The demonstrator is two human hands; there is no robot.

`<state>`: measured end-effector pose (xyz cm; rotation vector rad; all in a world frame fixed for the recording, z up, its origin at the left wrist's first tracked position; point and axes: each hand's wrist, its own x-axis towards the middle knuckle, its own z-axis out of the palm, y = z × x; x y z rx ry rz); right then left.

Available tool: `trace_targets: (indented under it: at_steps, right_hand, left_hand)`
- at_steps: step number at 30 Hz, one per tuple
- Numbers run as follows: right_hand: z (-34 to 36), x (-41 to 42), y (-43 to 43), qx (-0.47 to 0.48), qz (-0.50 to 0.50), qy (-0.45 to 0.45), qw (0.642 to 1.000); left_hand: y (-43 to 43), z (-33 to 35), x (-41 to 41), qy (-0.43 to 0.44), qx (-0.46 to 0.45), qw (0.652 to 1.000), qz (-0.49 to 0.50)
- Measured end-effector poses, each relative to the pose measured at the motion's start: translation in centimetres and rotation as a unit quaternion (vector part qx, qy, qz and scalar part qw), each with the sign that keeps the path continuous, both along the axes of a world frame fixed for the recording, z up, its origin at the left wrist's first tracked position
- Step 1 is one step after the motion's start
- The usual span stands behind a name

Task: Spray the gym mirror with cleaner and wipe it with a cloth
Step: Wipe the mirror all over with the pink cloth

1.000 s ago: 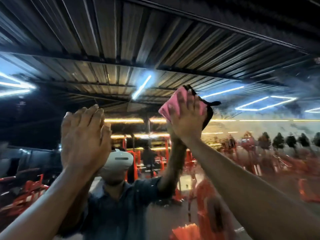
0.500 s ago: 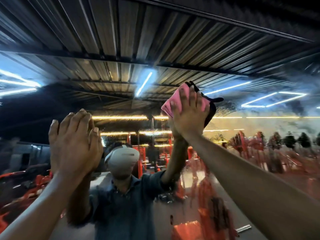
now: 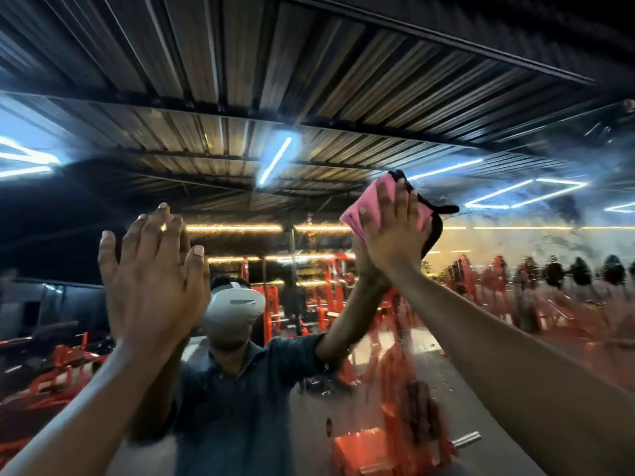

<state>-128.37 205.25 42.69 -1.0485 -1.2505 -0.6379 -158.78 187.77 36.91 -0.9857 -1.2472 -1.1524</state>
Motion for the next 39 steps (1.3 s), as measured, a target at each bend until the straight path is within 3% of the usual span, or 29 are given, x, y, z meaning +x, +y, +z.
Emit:
trace_targets:
  at_steps: [2, 4, 7, 9, 12, 15, 17, 19, 20, 22, 24, 26, 27, 29, 31, 34, 36, 39]
  right_hand:
    - [0.3, -2.0, -1.3, -0.011, 0.014, 0.042, 0.999]
    - [-3.4, -4.0, -3.3, 0.025, 0.003, -0.106, 0.994]
    - [-11.6, -2.6, -4.9, 0.059, 0.065, -0.381, 0.92]
    - [-13.5, 0.7, -3.0, 0.068, 0.049, -0.451, 0.888]
    - [-9.6, 4.9, 1.3, 0.09, 0.027, -0.362, 0.928]
    - [-2.7, 9.0, 5.2, 0.068, -0.01, -0.154, 0.986]
    - [1.4, 9.4, 5.8, 0.045, 0.013, -0.01, 0.999]
    - [3.0, 8.1, 4.3, 0.06, 0.061, 0.059, 0.995]
    - [2.9, 7.4, 3.6, 0.095, 0.074, 0.032, 0.992]
    - [0.7, 5.9, 1.9, 0.14, 0.085, -0.151, 0.975]
    - [-2.2, 5.7, 1.1, 0.147, 0.119, -0.349, 0.918]
    - [-2.0, 7.0, 2.0, 0.163, 0.12, -0.428, 0.881]
    - [-0.4, 7.9, 2.7, 0.177, 0.103, -0.425, 0.882]
    - [3.8, 10.0, 4.9, 0.187, 0.073, -0.318, 0.927]
    - [8.0, 13.6, 6.7, 0.123, 0.07, -0.145, 0.979]
    - [9.1, 14.7, 7.9, 0.025, 0.091, 0.02, 0.995]
    - [5.9, 12.2, 6.7, 0.053, 0.06, -0.021, 0.997]
    - [-2.5, 9.6, 4.2, 0.099, 0.087, -0.267, 0.955]
  left_hand:
    - [0.1, 0.2, 1.6, 0.016, -0.013, 1.0, -0.023]
    - [0.4, 0.4, 3.5, 0.026, -0.022, 0.998, -0.053]
    - [1.6, 0.2, 6.4, 0.038, -0.047, 0.995, -0.079]
    - [2.7, -0.2, 8.3, 0.048, -0.063, 0.993, -0.092]
    - [4.4, -0.7, 10.8, 0.062, -0.08, 0.99, -0.098]
    - [5.4, -0.6, 12.9, 0.072, -0.079, 0.991, -0.082]
    - [5.7, -0.4, 13.8, 0.068, -0.074, 0.993, -0.065]
    - [6.1, 0.0, 14.9, 0.059, -0.053, 0.996, -0.05]
    - [6.5, 0.1, 15.6, 0.052, -0.035, 0.997, -0.044]
    - [7.0, 0.0, 16.6, 0.042, -0.004, 0.999, -0.033]
    - [7.9, -0.1, 17.0, 0.027, 0.026, 0.999, -0.018]
    - [9.7, 0.0, 16.4, 0.013, 0.046, 0.999, 0.003]
    - [10.7, 0.0, 15.9, 0.007, 0.052, 0.998, 0.033]
    - [12.6, 0.0, 14.5, 0.002, 0.07, 0.993, 0.095]
    - [13.8, 0.1, 13.6, 0.018, 0.074, 0.99, 0.117]
    - [15.7, 0.3, 11.5, 0.0, 0.059, 0.989, 0.135]
    - [17.3, 0.5, 9.9, -0.019, 0.053, 0.987, 0.152]
    - [18.6, 0.7, 9.8, -0.019, 0.063, 0.988, 0.137]
